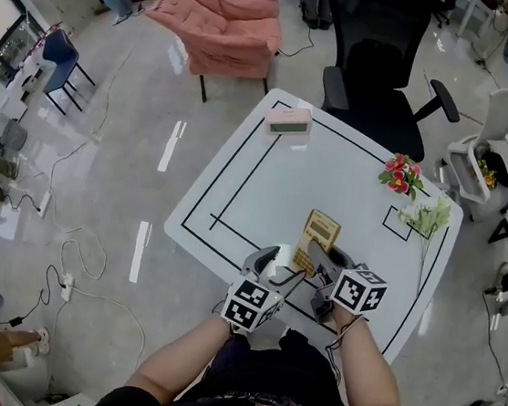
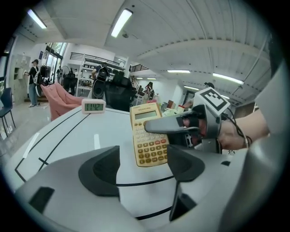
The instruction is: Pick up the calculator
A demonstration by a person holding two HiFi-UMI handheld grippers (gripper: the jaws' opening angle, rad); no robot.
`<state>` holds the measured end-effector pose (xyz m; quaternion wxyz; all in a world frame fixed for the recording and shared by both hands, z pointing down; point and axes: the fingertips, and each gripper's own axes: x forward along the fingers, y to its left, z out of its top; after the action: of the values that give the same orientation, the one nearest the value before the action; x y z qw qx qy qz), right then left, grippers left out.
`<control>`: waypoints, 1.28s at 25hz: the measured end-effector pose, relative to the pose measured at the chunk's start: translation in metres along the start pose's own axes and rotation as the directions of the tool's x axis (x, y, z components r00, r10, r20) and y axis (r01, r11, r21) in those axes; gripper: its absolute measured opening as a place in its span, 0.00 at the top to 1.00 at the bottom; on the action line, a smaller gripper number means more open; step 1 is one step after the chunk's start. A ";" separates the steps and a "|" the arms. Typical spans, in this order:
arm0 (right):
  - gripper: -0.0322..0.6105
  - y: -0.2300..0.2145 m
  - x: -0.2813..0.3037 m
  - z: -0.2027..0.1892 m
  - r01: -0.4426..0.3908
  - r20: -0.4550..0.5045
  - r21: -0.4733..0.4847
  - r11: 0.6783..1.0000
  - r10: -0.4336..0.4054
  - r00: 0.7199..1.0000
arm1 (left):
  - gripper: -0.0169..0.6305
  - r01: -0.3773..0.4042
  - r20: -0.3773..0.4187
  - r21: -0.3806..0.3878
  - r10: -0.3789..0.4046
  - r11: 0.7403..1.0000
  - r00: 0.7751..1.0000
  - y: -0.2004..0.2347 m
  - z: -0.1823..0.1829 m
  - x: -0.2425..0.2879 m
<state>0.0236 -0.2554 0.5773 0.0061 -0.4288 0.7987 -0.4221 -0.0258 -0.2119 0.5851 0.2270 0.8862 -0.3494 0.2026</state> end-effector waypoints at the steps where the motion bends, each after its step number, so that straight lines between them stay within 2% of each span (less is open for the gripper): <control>1: 0.82 0.003 -0.003 0.005 0.012 0.027 -0.017 1.000 -0.012 1.000 | 0.49 -0.004 0.014 0.010 0.004 1.000 1.000 0.001 0.004 -0.006; 4: 0.82 0.015 -0.014 0.020 0.061 0.105 -0.090 0.994 -0.051 0.993 | 0.60 -0.014 0.062 0.036 0.012 0.999 0.998 0.005 0.017 -0.025; 7: 0.82 0.033 -0.027 0.033 0.115 0.173 -0.188 0.975 -0.083 0.981 | 0.72 -0.017 0.111 0.042 0.013 0.999 0.994 0.010 0.030 -0.042; 11: 0.82 0.060 -0.045 0.045 0.164 0.243 -0.279 0.946 -0.096 0.965 | 0.97 0.009 0.165 0.036 -0.015 0.999 0.986 0.009 0.048 -0.067; 14: 0.82 0.081 -0.060 0.049 0.200 0.291 -0.304 0.932 -0.110 0.951 | 0.97 0.061 0.203 0.040 -0.068 0.997 0.977 0.003 0.062 -0.087; 21: 0.82 0.127 -0.099 0.044 0.278 0.400 -0.304 0.911 -0.143 0.905 | 0.97 0.149 0.225 0.147 -0.180 0.978 0.958 -0.013 0.074 -0.130; 28: 0.82 0.162 -0.134 0.017 0.360 0.479 -0.282 0.889 -0.194 0.856 | 0.97 0.270 0.205 0.166 -0.301 0.948 0.931 -0.032 0.062 -0.158; 32: 0.82 0.173 -0.151 -0.002 0.395 0.484 -0.294 0.870 -0.221 0.847 | 0.97 0.302 0.197 0.154 -0.329 0.941 0.924 -0.042 0.054 -0.165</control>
<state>0.0008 -0.1024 0.4074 0.0313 -0.6294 0.7625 -0.1466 -0.0964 -0.1265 0.4451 0.1625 0.9599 -0.2121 0.0847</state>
